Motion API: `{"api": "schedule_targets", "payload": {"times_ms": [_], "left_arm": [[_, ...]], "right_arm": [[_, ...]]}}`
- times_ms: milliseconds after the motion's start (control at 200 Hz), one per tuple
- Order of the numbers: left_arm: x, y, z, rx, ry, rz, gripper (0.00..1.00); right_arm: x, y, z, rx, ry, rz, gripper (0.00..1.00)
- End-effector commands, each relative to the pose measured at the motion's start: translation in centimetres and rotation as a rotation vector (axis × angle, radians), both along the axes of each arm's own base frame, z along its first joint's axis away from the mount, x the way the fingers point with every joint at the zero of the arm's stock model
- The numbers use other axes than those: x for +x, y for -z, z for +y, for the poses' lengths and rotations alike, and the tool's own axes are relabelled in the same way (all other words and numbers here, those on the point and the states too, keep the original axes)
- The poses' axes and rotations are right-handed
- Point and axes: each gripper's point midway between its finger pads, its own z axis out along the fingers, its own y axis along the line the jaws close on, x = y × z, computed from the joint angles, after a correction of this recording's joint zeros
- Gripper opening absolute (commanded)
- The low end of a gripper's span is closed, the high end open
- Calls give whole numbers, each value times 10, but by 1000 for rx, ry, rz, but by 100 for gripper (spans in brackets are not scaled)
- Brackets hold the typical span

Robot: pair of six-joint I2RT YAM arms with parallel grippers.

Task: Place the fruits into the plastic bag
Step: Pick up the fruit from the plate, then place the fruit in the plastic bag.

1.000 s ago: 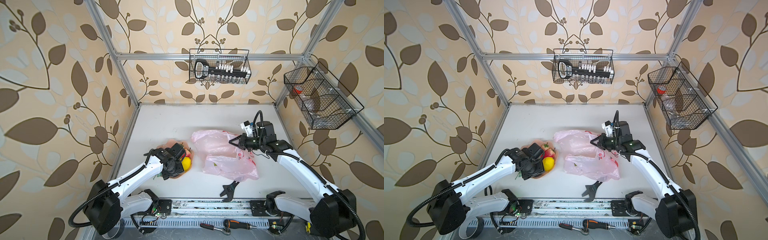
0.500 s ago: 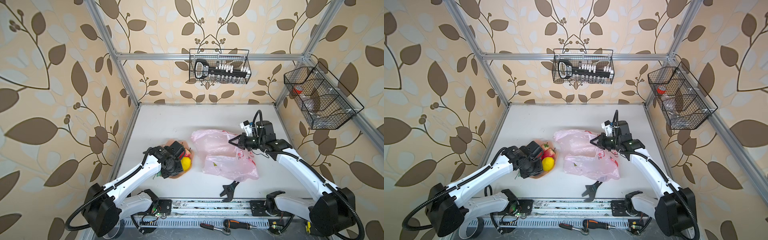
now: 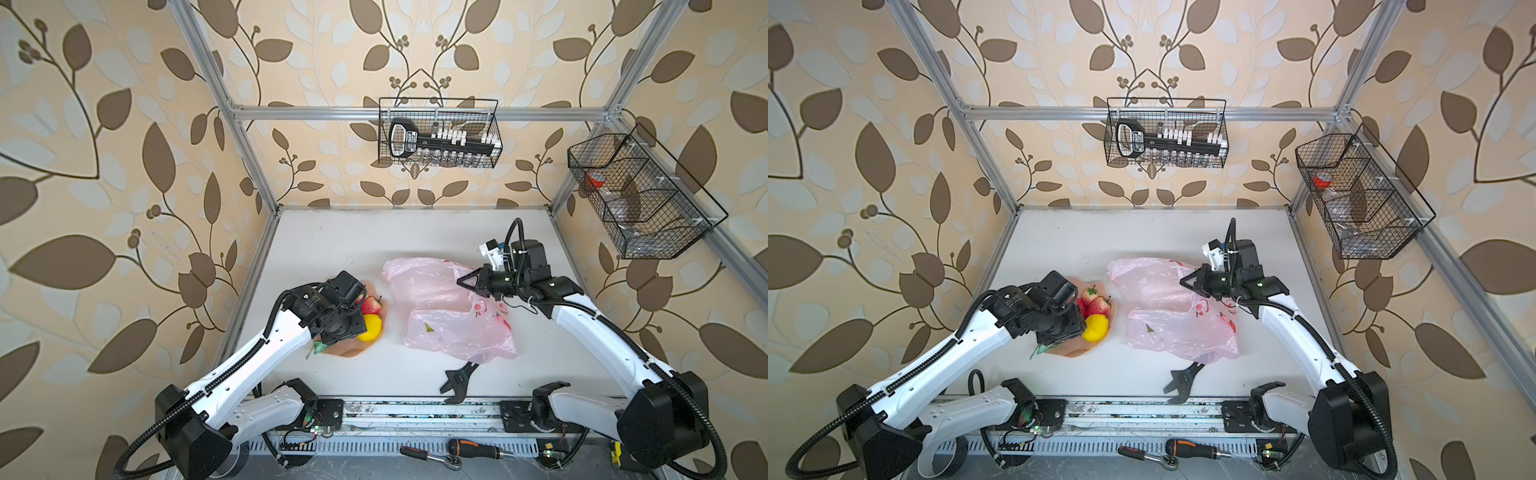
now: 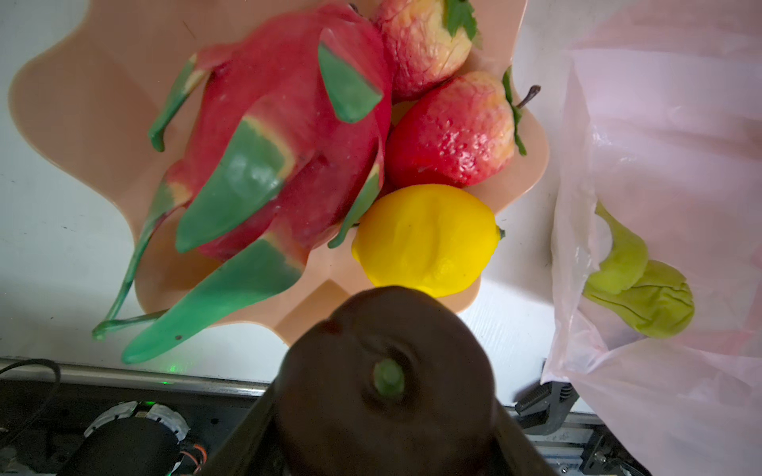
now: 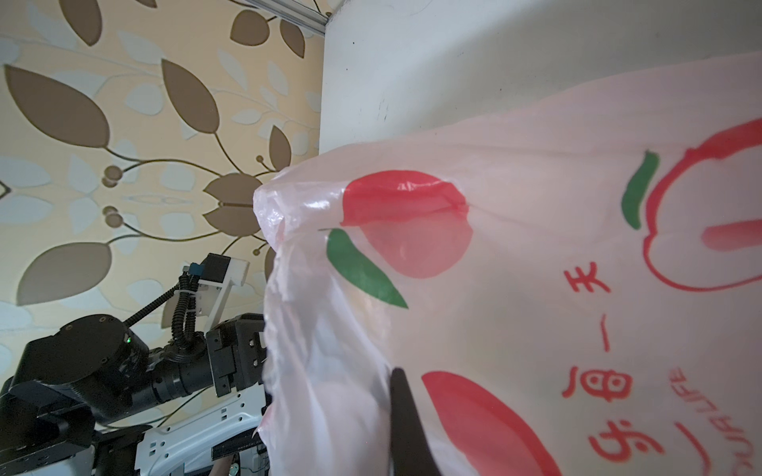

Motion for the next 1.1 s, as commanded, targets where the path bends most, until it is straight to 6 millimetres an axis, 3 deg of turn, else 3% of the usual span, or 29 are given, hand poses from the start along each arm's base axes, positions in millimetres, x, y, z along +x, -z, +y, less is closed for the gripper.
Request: {"api": "schedule_targets", "payload": {"times_ms": [0,340,510,1100], "left_arm": [[1,-11,-4,-44,16,-28,55],[17,-51,-74,-451,179,-197,54],[25,-74,-99,-621,197,-243,52],[30,-60,-103,-629,169,-212,50]], "right_arm": [[5,-11,2,4,-20,-32,0],[4,-10,1,1,-29,-28,0],[4,-10,1,2,-29,-26,0],[0,-7,-1,-18,-31,-20,0]]}}
